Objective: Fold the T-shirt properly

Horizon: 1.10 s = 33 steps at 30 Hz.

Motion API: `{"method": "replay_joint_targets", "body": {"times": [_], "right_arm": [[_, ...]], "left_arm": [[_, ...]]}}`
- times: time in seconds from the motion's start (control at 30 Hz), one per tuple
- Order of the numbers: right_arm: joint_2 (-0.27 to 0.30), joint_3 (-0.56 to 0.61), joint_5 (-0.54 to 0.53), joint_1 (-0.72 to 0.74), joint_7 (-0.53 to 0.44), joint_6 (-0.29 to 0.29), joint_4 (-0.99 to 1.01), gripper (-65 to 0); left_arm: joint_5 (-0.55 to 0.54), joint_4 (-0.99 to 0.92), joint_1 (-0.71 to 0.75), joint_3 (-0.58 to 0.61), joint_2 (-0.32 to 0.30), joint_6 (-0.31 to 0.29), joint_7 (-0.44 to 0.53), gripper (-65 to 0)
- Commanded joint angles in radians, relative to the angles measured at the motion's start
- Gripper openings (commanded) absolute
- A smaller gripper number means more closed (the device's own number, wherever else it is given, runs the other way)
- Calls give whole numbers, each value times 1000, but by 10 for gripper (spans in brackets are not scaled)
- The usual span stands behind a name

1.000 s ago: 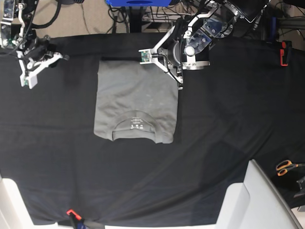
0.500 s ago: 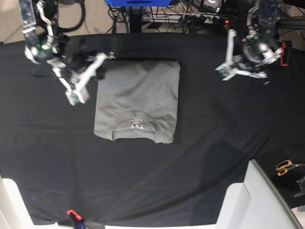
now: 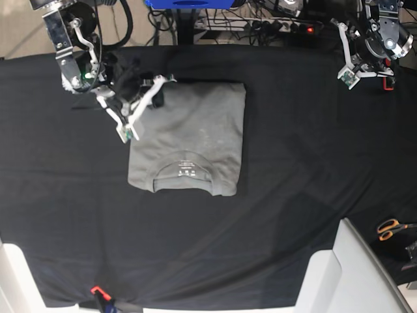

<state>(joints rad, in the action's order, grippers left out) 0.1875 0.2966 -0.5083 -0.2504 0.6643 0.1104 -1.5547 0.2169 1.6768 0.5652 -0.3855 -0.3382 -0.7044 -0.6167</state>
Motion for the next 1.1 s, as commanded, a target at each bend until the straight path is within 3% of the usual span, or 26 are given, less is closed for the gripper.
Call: {"method": "replay_joint_targets", "body": {"times": [0.0,0.3,0.5,0.7,0.9,1.07], "right_arm": [[22,-7,-5,3,-10,1,9,-648],[30,-7,-5,-69,-76,-2,-7,-650],[23,-7,-5,-91,31,-5,-223,-650],[25,-7,-5,-88,56,-5,-234,-650],[46,-190,-3,-231,91,-81,-284,-650],[103,-293,-8,-347,180,-84,-341,-650]], "left_arm": [[-3,7,3,-7,-15,6,10,-650],[-3,7,-1,3,-15,6,10,-650],[-3,16,-1,4,-11,6,11,-650],[-7,36,19,50,-3,6,14,-650],[-3,108,121,133,27,6,14,-650],[-3,92,192,135,67,6,14,-650]]}}
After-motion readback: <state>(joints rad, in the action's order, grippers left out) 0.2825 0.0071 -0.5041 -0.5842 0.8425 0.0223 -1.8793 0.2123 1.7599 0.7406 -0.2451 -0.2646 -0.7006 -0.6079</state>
